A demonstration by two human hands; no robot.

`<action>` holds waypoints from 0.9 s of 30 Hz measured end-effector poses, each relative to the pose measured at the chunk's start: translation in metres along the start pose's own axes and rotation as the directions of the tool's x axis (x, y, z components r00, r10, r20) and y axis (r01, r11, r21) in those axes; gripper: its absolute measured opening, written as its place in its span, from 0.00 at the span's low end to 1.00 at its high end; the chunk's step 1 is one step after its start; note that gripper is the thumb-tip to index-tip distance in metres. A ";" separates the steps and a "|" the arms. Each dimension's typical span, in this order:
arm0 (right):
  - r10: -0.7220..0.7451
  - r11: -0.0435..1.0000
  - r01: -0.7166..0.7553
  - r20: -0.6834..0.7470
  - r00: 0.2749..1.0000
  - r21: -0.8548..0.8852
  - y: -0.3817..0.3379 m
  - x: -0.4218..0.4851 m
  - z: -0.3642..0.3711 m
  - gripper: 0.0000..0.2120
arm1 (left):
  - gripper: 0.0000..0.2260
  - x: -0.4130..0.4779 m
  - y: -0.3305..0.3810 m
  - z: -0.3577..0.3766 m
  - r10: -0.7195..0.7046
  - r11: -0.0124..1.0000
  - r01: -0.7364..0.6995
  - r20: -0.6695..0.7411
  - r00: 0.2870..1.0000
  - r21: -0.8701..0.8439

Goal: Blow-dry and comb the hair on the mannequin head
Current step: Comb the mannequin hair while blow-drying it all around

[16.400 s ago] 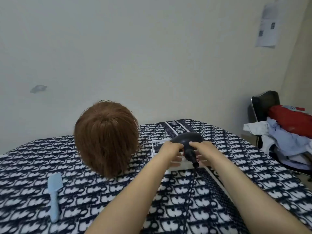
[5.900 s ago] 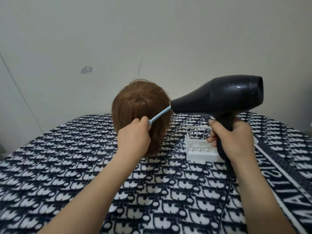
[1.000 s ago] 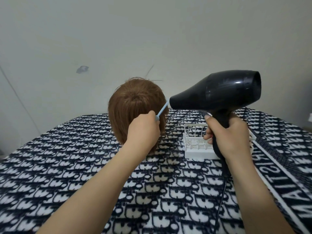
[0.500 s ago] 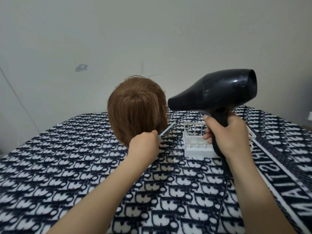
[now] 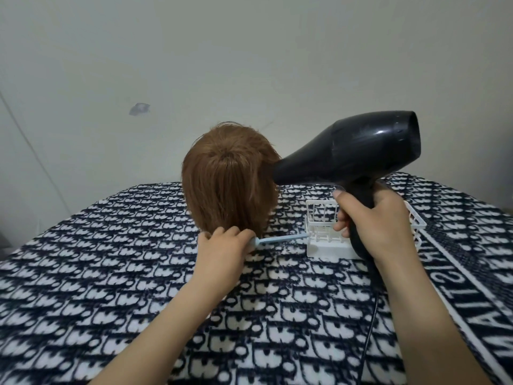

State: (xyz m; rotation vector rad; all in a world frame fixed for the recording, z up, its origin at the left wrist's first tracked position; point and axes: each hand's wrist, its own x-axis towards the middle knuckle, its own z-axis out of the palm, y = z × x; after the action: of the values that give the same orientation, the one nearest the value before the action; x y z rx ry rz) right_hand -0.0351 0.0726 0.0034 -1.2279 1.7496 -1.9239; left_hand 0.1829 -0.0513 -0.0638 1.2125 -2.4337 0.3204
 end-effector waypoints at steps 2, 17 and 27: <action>-0.006 1.000 0.006 0.022 1.000 0.014 -0.003 -0.002 0.001 0.07 | 0.11 -0.004 -0.009 -0.009 -0.010 0.999 0.007 -0.070 0.997 -0.041; -0.064 0.998 0.064 0.069 0.996 0.006 -0.023 -0.022 0.016 0.07 | 0.09 0.033 -0.088 -0.076 -0.194 0.981 0.191 -0.347 0.917 -0.045; -0.060 0.998 0.062 0.103 0.993 -0.020 -0.020 -0.024 0.023 0.06 | 0.10 0.020 -0.088 -0.028 -0.172 0.985 0.174 -0.159 0.972 0.003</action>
State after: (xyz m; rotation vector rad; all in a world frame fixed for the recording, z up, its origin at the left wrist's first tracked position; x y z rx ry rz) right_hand 0.0026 0.0782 0.0106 -1.3779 1.7066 -1.8434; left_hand 0.2494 -0.1081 -0.0278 1.3422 -2.1779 0.3717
